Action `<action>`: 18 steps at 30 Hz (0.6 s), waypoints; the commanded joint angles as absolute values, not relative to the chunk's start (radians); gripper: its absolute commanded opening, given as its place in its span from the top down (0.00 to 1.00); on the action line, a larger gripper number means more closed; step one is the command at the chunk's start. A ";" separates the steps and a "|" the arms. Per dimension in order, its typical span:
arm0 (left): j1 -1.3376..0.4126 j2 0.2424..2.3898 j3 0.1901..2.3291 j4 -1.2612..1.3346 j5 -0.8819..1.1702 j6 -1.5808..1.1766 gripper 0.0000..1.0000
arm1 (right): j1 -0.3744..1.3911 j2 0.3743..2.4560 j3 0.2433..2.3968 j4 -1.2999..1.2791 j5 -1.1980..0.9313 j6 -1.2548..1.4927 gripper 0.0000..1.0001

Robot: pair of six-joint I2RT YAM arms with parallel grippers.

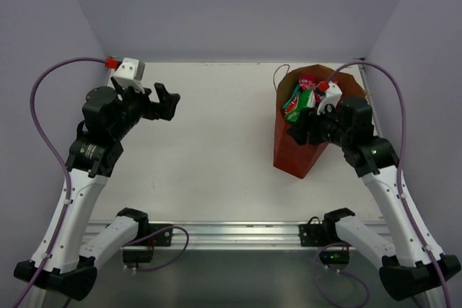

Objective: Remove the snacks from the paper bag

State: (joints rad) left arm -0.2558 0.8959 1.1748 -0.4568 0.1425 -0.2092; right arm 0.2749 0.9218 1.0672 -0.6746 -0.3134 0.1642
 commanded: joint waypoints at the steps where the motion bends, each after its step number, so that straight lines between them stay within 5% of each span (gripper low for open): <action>1: -0.261 0.913 1.213 -0.426 0.192 -0.238 0.00 | 0.278 0.864 1.200 -0.741 -0.188 0.253 0.34; 11: -0.261 0.939 1.226 -0.466 0.207 -0.235 0.00 | 0.256 0.902 1.356 -0.876 0.465 0.452 0.27; 18: -0.261 0.939 1.224 -0.474 0.224 -0.235 0.00 | 0.006 0.953 1.218 -0.786 0.293 0.528 0.30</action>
